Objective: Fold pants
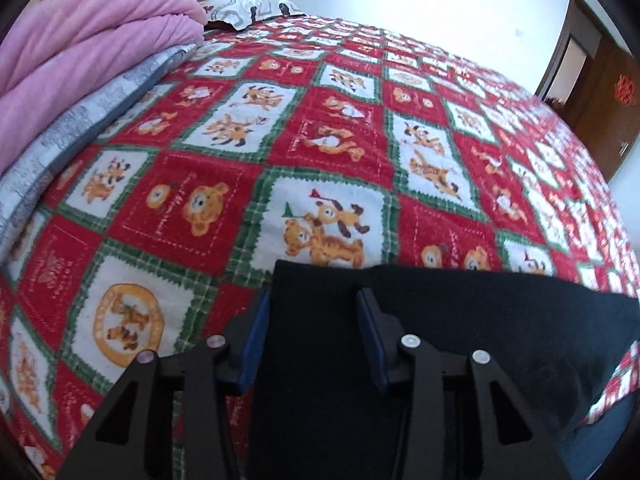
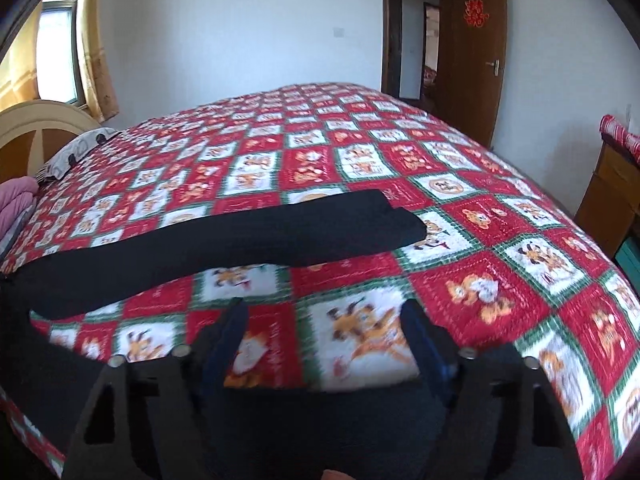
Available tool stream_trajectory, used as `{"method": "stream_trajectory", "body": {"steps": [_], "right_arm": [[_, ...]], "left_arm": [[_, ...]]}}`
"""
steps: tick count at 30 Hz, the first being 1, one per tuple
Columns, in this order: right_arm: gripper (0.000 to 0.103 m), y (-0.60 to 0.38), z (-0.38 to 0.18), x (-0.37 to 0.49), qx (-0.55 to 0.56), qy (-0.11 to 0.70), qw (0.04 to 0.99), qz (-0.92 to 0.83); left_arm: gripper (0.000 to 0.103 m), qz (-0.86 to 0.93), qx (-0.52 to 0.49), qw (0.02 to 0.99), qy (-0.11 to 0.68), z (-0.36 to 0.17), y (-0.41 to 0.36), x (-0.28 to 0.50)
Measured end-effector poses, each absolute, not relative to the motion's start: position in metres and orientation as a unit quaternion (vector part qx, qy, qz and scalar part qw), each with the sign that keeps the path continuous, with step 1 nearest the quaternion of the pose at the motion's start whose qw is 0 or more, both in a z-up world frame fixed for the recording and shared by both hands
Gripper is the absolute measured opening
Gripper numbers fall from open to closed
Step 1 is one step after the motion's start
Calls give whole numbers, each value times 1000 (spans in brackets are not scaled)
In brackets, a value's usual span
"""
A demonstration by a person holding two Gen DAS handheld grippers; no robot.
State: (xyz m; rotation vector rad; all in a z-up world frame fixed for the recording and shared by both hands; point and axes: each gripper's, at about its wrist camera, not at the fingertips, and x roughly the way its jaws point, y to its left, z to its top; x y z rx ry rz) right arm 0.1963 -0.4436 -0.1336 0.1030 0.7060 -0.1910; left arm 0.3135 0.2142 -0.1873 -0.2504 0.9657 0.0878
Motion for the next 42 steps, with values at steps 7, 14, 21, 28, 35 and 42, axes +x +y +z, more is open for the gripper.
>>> {"method": "stream_trajectory", "body": {"steps": [7,14,21,28,35,42], "right_arm": [[64,-520,-136,242,125,364,915,-124],[49,-572,-137,298,136,385,899,-156],[49,-593,-149,362,171,419,885,-107],[49,-584,-173,402,152,454,874,-76],[8,-572,-180,411,143,460,876,-28],[8,-561,-141,382,115,405,907,-32]], "left_arm": [[20,20,-130,896,425,-192,212,313],[17,21,-134,902,410,-195,213,317],[17,17,-141,905,400,-198,215,315],[17,7,-165,901,401,-201,220,319],[16,23,-130,907,399,-198,211,318],[14,19,-128,926,355,-172,214,303]]}}
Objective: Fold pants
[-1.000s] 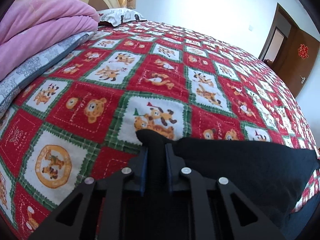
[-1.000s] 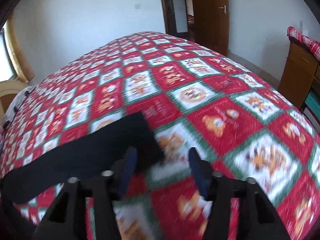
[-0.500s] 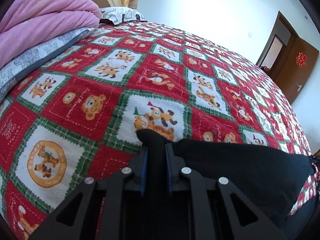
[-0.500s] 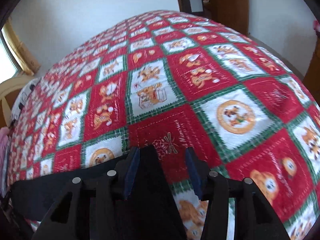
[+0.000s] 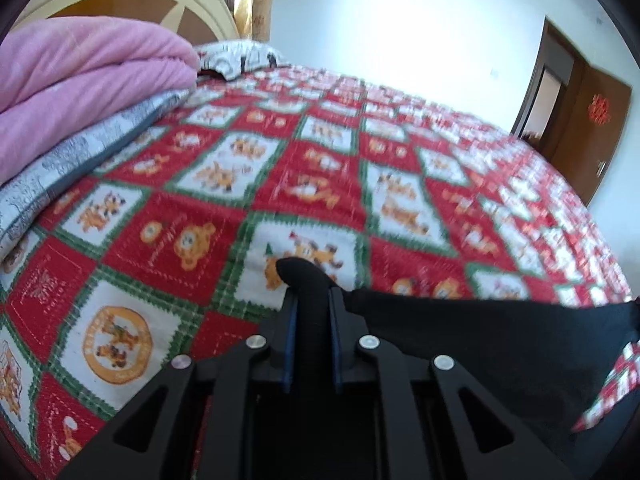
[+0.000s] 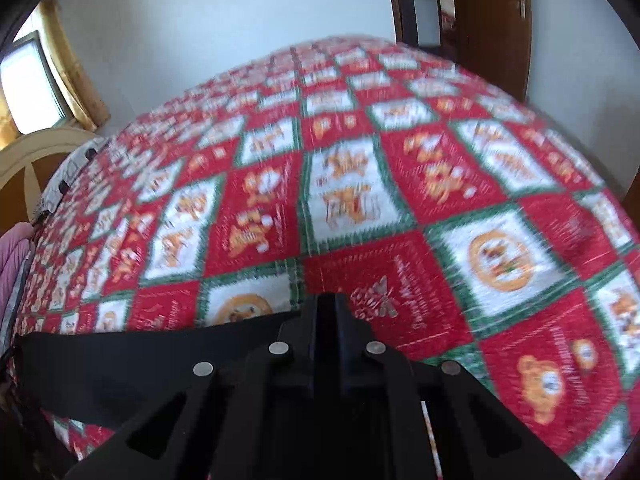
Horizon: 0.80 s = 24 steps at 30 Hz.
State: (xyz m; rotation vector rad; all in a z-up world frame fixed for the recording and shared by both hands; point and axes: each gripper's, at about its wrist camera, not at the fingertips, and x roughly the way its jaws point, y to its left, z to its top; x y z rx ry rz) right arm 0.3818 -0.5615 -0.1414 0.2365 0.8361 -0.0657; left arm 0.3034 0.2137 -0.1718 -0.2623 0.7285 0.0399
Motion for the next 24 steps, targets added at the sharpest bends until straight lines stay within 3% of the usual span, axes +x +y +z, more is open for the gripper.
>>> {"method": "stream_trajectory", "body": {"steps": [12,24], "right_arm": [[8,-548,-64,270,84,265,960,19],[8,-566,-78,154,133,222,965,41]], "left_arm": [[14,-57,-186,948,250,-132,228,255],[14,-105,-205,952,201,-139,242,195]]}}
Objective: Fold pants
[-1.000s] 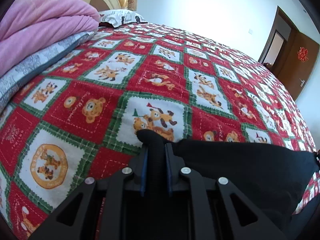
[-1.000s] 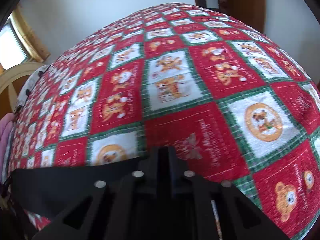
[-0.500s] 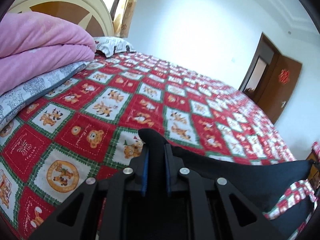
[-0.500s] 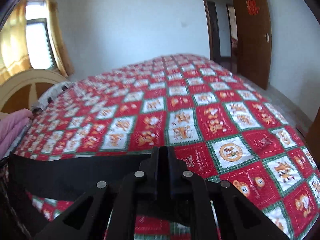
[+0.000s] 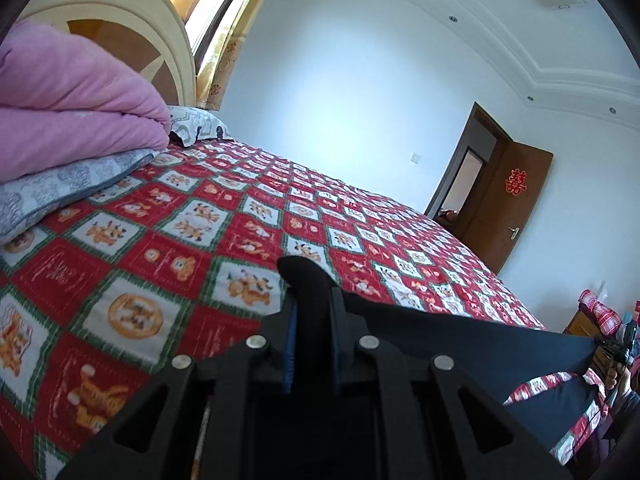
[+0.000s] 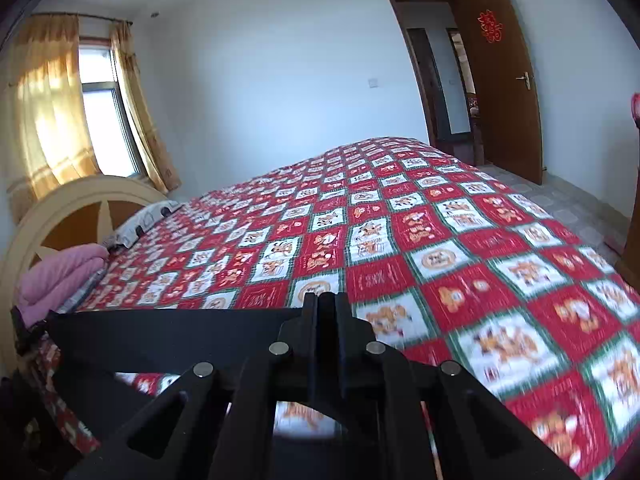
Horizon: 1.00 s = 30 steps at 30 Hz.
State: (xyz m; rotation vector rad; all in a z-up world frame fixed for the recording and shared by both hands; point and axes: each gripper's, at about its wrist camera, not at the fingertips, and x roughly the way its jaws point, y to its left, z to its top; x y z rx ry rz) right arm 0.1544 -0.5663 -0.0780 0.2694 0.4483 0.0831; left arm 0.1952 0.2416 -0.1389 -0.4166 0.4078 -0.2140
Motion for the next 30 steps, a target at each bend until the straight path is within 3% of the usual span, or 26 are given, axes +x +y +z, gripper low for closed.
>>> {"method": "stream_trajectory", "body": {"steps": [5,16,20,30], "right_arm": [[8,-574,-90,115,153,211,964,51],[8,-588,-127,76,185,271,944,33],[8,-588,-135,68,185,284,940,36],[12,-585,-147,47,163,313,935,21]], "left_arm": [[14,-119,-213,951,190,-150,247,174],[17,-138,-201,943,229,-189,248,137],[30,-130,-204,943,228,-193,257,124],[31,-91,-236,940,231,-198,295,103]]}}
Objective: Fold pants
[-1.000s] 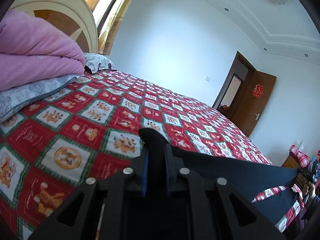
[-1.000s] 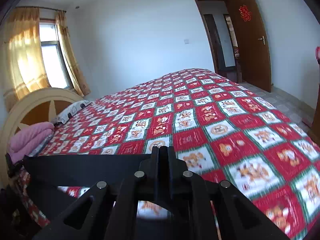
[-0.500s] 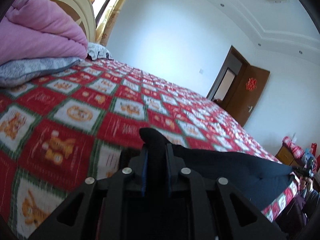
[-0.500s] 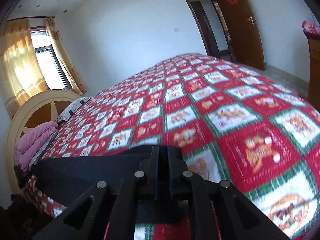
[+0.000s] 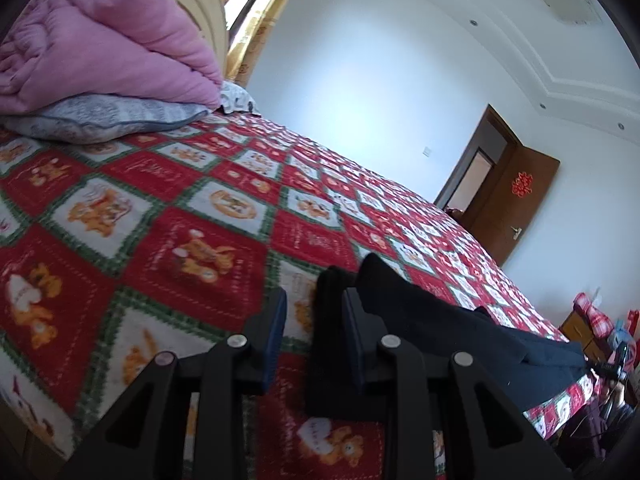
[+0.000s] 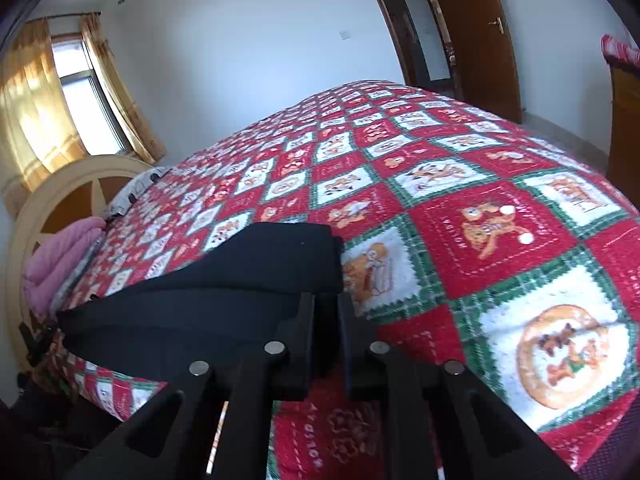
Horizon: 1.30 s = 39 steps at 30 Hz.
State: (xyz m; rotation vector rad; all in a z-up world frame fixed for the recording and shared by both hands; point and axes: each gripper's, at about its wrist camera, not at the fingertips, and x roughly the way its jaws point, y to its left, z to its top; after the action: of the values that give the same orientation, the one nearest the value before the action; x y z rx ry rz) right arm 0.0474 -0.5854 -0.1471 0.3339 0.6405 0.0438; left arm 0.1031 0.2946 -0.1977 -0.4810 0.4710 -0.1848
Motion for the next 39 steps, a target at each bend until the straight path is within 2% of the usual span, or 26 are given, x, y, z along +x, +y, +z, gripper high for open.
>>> {"method": "stream_trajectory", "body": {"steps": [2,3,6,7,9,12,15,17,19,21,24,27,32,39], "right_arm": [[14,-585,-146,45,157,317,935,17],[16,-583,-145,44,150,318,936,11],[27,-577,-134,41,134,308,942,-16],[37,-574,-129,41,125,304,944,-31],[53,-562,-119,41,99,296,949,-54],[55,-531,-101,48,57,284,956,-47],[66,-490,-92,60,-13,289,956,-50],[66,-467,-89,66,-52,292,953,-55],[66,-449,-84,67,-65,286,955,-35],[66,-435,-79,68,-58,281,958,-6],[66,-403,-81,82,-47,293,953,54],[66,-354,-92,103,-44,304,943,125],[66,-242,-121,146,-67,324,913,239],[66,-158,-162,209,-85,382,868,306]], "left_arm": [[33,-92,-239,940,226,-195,295,102],[40,-89,-238,941,226,-191,292,103],[50,-101,-233,942,218,-181,280,106],[52,-106,-228,944,216,-177,275,107],[66,-107,-213,946,218,-168,260,116],[67,-109,-208,945,229,-164,246,133],[67,-98,-203,943,243,-166,240,145],[67,-91,-199,943,253,-170,239,148],[62,-95,-195,941,261,-175,239,147],[41,-97,-183,941,269,-180,238,143],[29,-99,-178,941,270,-185,243,135],[24,-104,-187,940,264,-185,249,128],[24,-114,-172,945,255,-181,247,115],[24,-114,-182,941,260,-193,258,107]]}}
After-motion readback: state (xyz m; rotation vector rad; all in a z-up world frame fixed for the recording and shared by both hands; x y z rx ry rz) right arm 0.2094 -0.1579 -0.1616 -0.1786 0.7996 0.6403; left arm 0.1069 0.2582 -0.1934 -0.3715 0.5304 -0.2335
